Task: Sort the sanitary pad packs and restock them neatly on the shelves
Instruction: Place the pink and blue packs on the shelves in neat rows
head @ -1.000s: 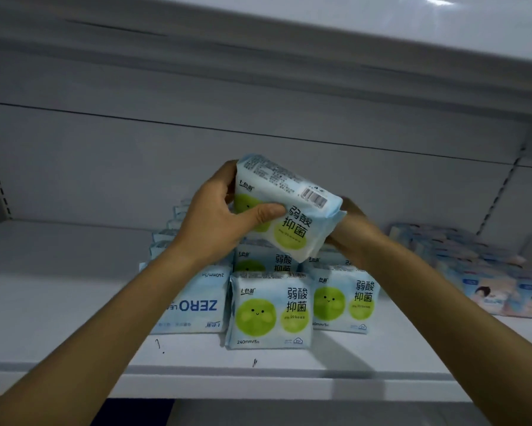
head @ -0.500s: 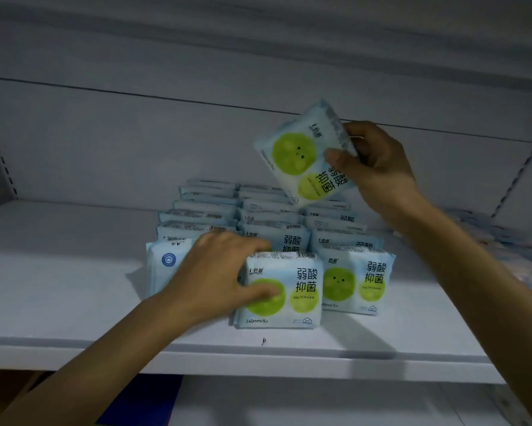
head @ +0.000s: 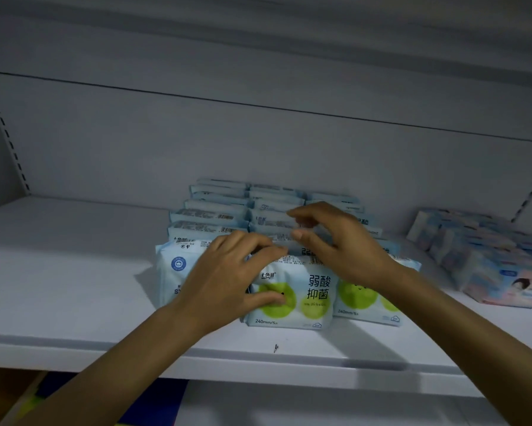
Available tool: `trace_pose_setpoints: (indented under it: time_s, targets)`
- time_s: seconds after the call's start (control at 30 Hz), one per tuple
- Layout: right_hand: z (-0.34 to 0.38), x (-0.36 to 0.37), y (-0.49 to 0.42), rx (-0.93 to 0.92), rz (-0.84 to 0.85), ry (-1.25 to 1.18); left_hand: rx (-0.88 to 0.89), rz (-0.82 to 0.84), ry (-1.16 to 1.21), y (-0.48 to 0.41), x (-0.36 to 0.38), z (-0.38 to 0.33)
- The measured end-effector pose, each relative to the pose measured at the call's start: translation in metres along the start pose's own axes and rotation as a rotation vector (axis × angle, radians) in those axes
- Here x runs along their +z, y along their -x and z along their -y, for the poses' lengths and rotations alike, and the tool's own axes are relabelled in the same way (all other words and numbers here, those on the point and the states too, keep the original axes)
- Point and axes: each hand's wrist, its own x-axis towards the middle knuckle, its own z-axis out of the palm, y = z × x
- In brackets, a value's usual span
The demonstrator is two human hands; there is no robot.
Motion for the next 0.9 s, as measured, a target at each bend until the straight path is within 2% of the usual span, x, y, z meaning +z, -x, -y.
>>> trace_pose_setpoints:
  time_s: [0.03, 0.13, 0.23, 0.3, 0.37, 0.47, 0.53, 0.63, 0.83, 0.9]
  targets:
    - [-0.001, 0.001, 0.001, -0.028, -0.037, 0.008, -0.013, 0.022, 0.022, -0.001, 0.000, 0.002]
    - [0.001, 0.009, 0.006, -0.164, 0.005, 0.217, -0.024, 0.065, 0.108, -0.003, -0.004, 0.005]
    - [0.000, 0.004, 0.005, -0.164, 0.017, 0.217, -0.080, -0.014, 0.152, -0.004, -0.013, 0.009]
    - [-0.003, -0.010, -0.001, -0.083, -0.091, 0.084, -0.104, -0.054, 0.106, -0.006, -0.021, 0.014]
    - [-0.013, -0.029, -0.012, 0.090, -0.240, -0.102, -0.128, -0.023, 0.087, -0.013, -0.028, 0.016]
    - [-0.029, -0.048, -0.034, 0.269, -0.290, -0.265, -0.147, 0.208, 0.078, -0.030, -0.035, 0.008]
    - [-0.036, -0.048, -0.046, 0.277, -0.268, -0.290, -0.116, 0.393, 0.016, -0.041, -0.032, -0.001]
    - [-0.046, -0.032, -0.058, 0.272, -0.207, -0.249, -0.014, 0.541, -0.075, -0.047, -0.021, -0.011]
    - [-0.060, -0.006, -0.075, 0.242, -0.004, -0.101, 0.074, 0.584, -0.173, -0.052, -0.019, -0.016]
    - [-0.062, -0.001, -0.076, 0.256, 0.134, -0.028, 0.059, 0.582, -0.158, -0.057, -0.019, -0.015]
